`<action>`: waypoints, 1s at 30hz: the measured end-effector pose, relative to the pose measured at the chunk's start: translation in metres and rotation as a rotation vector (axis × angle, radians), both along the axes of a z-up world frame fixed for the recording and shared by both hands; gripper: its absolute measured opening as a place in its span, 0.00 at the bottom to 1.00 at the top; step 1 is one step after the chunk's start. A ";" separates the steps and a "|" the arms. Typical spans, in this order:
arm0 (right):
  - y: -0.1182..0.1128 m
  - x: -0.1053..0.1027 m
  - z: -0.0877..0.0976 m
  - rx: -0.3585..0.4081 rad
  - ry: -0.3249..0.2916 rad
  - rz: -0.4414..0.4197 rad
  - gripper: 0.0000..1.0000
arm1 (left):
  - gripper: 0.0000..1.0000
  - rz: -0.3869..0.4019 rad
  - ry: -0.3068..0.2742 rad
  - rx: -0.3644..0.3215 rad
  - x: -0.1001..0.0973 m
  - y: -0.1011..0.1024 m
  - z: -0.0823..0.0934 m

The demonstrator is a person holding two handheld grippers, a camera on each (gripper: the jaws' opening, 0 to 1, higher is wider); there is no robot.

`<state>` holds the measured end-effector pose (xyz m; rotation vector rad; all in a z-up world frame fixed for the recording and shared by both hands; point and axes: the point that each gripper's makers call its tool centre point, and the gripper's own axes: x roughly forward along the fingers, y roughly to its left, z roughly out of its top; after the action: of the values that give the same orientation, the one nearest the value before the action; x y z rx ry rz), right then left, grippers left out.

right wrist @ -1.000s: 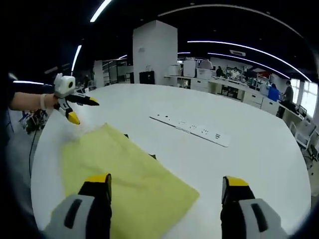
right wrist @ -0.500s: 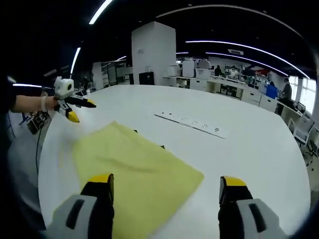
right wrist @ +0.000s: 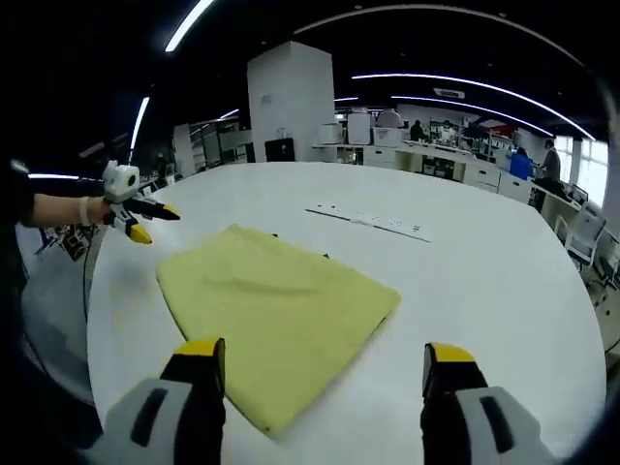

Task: Fold the garment on the visible template until the final outline fits inside the template.

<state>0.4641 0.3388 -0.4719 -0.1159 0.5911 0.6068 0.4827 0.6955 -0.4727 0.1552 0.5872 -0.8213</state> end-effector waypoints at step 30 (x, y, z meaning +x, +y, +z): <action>0.008 -0.061 -0.039 0.123 0.152 -0.004 0.33 | 0.29 -0.013 0.174 -0.084 -0.048 -0.003 -0.049</action>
<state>0.4026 0.3469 -0.5107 0.0472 0.6990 0.6505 0.4352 0.6920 -0.5216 0.0107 0.7145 -0.8763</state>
